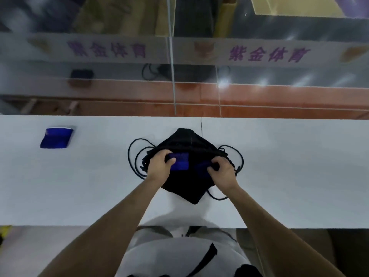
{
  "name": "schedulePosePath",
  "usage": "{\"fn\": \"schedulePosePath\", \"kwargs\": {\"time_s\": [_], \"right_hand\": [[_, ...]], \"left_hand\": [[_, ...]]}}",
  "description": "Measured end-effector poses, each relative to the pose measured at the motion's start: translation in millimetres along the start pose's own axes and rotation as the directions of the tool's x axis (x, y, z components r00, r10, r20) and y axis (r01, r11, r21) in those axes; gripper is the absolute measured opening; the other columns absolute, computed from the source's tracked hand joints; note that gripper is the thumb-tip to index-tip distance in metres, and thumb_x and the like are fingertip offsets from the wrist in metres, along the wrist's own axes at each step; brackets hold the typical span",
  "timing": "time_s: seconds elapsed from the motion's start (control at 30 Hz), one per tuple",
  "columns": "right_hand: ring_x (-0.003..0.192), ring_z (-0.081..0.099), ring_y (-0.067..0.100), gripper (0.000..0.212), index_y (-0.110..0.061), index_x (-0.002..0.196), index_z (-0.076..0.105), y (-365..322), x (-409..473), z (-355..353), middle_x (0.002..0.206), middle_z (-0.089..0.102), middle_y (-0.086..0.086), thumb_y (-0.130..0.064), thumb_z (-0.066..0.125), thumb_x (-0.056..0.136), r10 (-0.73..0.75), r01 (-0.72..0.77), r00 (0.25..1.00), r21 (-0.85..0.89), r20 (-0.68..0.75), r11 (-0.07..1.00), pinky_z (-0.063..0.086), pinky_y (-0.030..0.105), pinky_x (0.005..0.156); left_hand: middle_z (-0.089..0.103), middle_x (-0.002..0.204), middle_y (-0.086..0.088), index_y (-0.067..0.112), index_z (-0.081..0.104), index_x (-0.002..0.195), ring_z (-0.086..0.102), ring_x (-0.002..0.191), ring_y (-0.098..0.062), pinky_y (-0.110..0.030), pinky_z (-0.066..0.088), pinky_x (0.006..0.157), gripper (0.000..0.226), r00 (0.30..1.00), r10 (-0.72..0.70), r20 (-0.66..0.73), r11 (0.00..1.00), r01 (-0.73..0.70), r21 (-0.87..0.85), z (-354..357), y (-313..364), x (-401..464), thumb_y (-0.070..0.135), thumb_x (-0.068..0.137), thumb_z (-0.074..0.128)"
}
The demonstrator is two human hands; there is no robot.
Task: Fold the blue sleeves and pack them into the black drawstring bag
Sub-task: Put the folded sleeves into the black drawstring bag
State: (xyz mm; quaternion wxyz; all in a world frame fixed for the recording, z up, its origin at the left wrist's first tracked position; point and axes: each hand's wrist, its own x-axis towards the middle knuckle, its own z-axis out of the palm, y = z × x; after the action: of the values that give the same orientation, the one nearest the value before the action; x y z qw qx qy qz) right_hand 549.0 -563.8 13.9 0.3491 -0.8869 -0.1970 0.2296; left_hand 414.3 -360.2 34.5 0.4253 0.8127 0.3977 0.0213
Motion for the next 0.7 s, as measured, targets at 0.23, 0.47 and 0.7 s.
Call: {"fn": "schedulePosePath", "kwargs": {"time_s": [0.23,0.47,0.7], "right_hand": [[0.1,0.067,0.027,0.028,-0.011,0.115,0.067,-1,26,12,0.108,0.071,0.006,-0.022,0.07,0.09,0.235,-0.237,0.972,0.112,0.031,0.965,0.054,0.034,0.086],[0.092,0.07,0.029,0.022,-0.01,0.1,0.073,-2,42,18,0.084,0.069,0.0,-0.026,0.07,0.085,0.302,-0.316,0.945,0.107,0.127,0.943,0.056,0.035,0.077],[0.065,0.056,0.025,0.015,-0.008,0.073,0.059,1,50,12,0.07,0.056,0.01,-0.018,0.068,0.08,0.298,-0.325,0.93,0.104,0.214,0.94,0.059,0.053,0.074]], "left_hand": [[0.056,0.13,-0.018,0.007,0.059,0.131,0.059,0.111,-0.032,-0.04,0.048,0.1,0.031,0.974,-0.219,0.055,0.967,0.209,0.149,12,-1,10,0.018,0.103,0.05],[0.067,0.114,-0.016,0.007,0.065,0.12,0.063,0.098,-0.031,-0.032,0.047,0.078,0.026,0.956,-0.288,0.05,0.939,0.271,0.21,28,1,13,0.013,0.102,0.048],[0.068,0.115,-0.02,0.009,0.068,0.119,0.064,0.103,-0.038,-0.034,0.047,0.083,0.027,0.926,-0.377,0.035,0.911,0.364,0.194,36,-13,27,0.015,0.1,0.05]]}}
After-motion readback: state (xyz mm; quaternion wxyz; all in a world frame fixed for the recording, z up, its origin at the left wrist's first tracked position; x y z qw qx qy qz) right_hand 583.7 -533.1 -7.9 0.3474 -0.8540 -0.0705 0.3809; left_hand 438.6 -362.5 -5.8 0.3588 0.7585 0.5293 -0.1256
